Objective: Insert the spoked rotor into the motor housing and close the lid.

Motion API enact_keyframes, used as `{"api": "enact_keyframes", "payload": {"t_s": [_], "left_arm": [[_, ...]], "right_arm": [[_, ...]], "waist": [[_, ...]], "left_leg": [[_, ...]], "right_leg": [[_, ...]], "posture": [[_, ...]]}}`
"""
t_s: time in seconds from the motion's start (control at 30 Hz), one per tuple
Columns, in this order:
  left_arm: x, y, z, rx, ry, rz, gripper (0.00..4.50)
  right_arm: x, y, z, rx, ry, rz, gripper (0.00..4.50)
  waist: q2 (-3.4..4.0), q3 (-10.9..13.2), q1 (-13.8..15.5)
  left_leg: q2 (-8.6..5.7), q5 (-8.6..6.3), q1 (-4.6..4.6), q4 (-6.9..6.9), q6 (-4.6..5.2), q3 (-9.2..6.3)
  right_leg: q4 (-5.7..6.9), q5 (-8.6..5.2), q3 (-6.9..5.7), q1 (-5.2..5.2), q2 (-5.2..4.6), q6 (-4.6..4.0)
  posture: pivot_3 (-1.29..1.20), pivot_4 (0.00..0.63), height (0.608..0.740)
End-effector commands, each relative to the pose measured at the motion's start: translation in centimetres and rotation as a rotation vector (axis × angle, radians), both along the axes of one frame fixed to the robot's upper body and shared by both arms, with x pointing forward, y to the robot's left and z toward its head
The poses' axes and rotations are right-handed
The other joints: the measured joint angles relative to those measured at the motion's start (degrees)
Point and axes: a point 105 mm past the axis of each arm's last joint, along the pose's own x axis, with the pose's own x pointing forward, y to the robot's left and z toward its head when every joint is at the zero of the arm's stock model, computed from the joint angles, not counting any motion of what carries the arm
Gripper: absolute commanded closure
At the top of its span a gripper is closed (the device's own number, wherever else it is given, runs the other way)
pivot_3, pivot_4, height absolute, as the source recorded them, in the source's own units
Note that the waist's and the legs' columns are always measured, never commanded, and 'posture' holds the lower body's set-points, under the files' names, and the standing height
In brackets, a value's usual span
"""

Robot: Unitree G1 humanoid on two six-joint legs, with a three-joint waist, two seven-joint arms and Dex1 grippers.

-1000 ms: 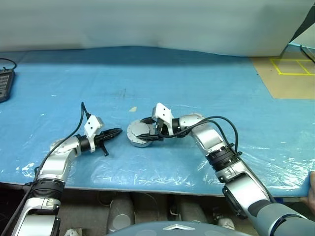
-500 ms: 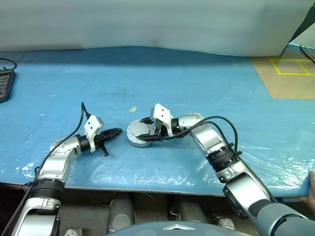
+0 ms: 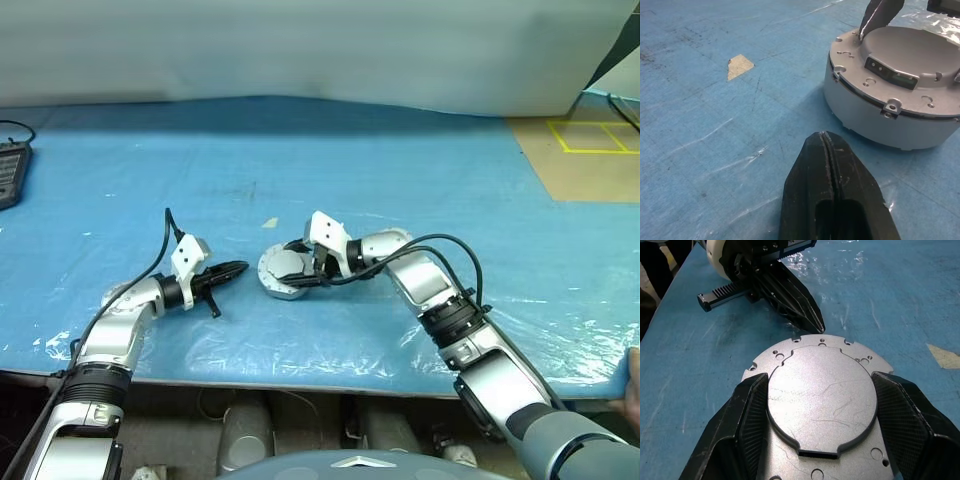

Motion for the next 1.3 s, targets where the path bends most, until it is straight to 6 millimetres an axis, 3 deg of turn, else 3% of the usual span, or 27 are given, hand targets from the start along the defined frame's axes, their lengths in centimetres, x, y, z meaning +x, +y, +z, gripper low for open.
{"api": "enact_keyframes", "payload": {"t_s": [0.03,0.27,0.6,0.87,1.3], "left_arm": [[0.0,0.0,0.7,-0.005,-0.032,-0.003,4.5],[0.0,0.0,0.6,-0.003,-0.029,-0.001,4.5],[0.1,-0.1,0.9,-0.022,-0.035,0.004,4.5],[1.0,-1.3,4.9,-0.233,-0.087,-0.001,4.5],[-0.3,-2.4,2.3,-0.151,0.013,-0.091,4.5]], "right_arm": [[-0.1,-0.3,-0.8,-0.05,0.024,-0.009,1.61],[0.1,-0.2,-1.1,-0.069,0.007,-0.019,1.61],[0.4,-1.4,-3.6,-0.185,-0.036,-0.02,1.61],[0.6,-1.8,-3.9,-0.192,-0.034,-0.027,1.61],[0.9,-2.3,-3.8,-0.187,-0.044,-0.053,1.61]], "waist": [[0.0,0.0,0.0],[0.0,0.0,-0.01],[0.0,0.0,-0.12],[0.0,0.0,-0.08],[0.07,-0.05,-0.06]], "left_leg": [[0.0,0.01,-0.01,-0.01,-0.03,0.0],[0.0,0.02,0.0,-0.04,-0.05,0.01],[0.0,0.0,0.11,-0.04,-0.02,0.0],[-0.01,-0.01,0.2,-0.02,0.0,0.0],[-0.03,-0.01,0.23,-0.03,0.01,-0.02]], "right_leg": [[-0.02,0.0,0.0,0.0,0.0,0.0],[-0.04,0.0,0.0,-0.01,0.0,0.0],[-0.01,-0.01,0.01,0.03,0.0,0.02],[0.02,-0.05,0.01,0.13,-0.01,0.09],[0.01,-0.23,0.03,0.15,-0.01,0.4]], "posture": [[0.0,0.15,0.74],[0.0,0.15,0.74],[0.0,0.15,0.74],[0.0,0.15,0.74],[0.0,0.15,0.74]]}}
